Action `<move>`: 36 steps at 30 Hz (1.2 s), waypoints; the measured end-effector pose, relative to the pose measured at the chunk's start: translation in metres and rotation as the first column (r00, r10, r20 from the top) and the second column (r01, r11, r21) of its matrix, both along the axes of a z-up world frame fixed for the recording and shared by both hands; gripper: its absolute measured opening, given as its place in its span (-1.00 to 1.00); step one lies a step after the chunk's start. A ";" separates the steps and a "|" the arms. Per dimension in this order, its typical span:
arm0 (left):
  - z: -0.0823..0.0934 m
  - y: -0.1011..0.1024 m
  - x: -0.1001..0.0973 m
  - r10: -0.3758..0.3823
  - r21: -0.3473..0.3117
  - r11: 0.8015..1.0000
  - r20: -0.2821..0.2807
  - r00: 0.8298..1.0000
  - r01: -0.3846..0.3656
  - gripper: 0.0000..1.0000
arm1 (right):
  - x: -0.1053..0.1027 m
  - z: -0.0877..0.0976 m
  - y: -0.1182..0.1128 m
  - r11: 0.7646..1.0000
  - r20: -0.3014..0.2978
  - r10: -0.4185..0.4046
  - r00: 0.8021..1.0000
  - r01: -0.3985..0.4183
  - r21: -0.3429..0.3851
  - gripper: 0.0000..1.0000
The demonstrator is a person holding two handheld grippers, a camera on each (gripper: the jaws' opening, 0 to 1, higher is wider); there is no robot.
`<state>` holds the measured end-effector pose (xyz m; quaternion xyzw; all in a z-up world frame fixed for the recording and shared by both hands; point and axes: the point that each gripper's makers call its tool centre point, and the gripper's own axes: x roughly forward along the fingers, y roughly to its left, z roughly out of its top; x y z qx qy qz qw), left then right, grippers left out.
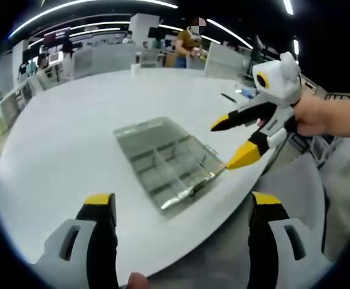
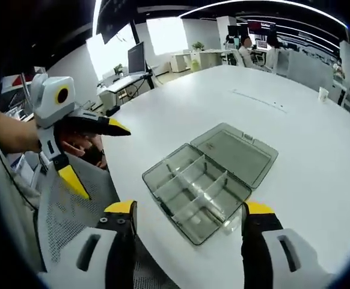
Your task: Insert the divider into the dual guide fixture by aligning both edges with the guide slots and pushing it downward to the bottom, including one-sided entry, uneven engagement, binding, and posture correction.
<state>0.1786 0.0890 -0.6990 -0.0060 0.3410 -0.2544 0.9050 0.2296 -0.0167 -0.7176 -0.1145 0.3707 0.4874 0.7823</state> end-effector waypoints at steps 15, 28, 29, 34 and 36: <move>0.006 0.008 -0.010 0.044 0.007 0.999 0.018 0.999 -0.044 0.82 | -0.016 0.015 -0.024 0.982 -0.019 -0.160 0.987 0.161 0.100 0.47; 0.007 0.019 -0.024 0.108 0.002 0.994 0.025 0.994 -0.108 0.87 | -0.034 0.020 -0.037 0.957 -0.023 -0.249 0.968 0.250 0.148 0.50; 0.007 0.019 -0.025 0.110 0.001 0.994 0.025 0.994 -0.110 0.87 | -0.036 0.019 -0.038 0.956 -0.026 -0.250 0.968 0.251 0.148 0.50; 0.008 0.023 -0.029 0.131 0.003 0.991 0.037 0.991 -0.131 0.87 | -0.043 0.019 -0.042 0.945 -0.039 -0.277 0.960 0.279 0.168 0.50; 0.012 0.023 -0.029 0.140 -0.002 0.990 0.050 0.989 -0.140 0.87 | -0.045 0.020 -0.043 0.943 -0.028 -0.283 0.959 0.283 0.178 0.51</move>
